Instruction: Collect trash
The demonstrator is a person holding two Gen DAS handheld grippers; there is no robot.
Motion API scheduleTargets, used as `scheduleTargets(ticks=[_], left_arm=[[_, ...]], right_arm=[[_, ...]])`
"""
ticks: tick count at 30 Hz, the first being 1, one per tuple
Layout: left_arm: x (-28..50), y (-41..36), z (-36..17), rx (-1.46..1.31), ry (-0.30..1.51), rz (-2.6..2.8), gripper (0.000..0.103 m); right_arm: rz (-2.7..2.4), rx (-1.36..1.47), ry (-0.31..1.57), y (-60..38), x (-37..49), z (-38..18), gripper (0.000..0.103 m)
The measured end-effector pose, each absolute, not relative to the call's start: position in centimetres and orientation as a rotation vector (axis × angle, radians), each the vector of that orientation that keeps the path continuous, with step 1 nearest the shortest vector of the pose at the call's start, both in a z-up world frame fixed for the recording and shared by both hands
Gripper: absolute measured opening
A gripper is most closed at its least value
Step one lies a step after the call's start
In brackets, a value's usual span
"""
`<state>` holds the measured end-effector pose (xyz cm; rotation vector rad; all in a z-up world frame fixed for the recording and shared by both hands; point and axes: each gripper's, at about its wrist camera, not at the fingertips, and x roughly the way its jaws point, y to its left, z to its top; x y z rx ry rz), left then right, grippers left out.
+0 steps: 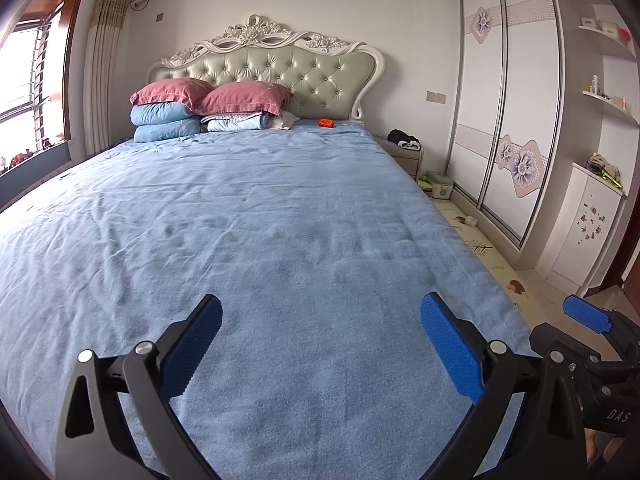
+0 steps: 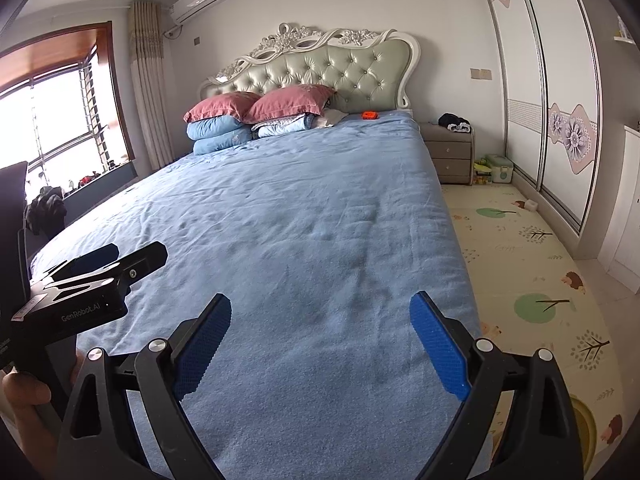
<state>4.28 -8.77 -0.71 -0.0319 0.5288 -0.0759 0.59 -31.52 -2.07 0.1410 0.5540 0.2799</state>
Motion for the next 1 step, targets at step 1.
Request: scheduleTargets(ticks=[1], left_arm=[[4.3, -8.68, -0.72, -0.036, 0.53, -0.075, 0.099]], right_arm=[[0.28, 0.14, 0.554, -31.49, 0.57, -2.08, 0.088]])
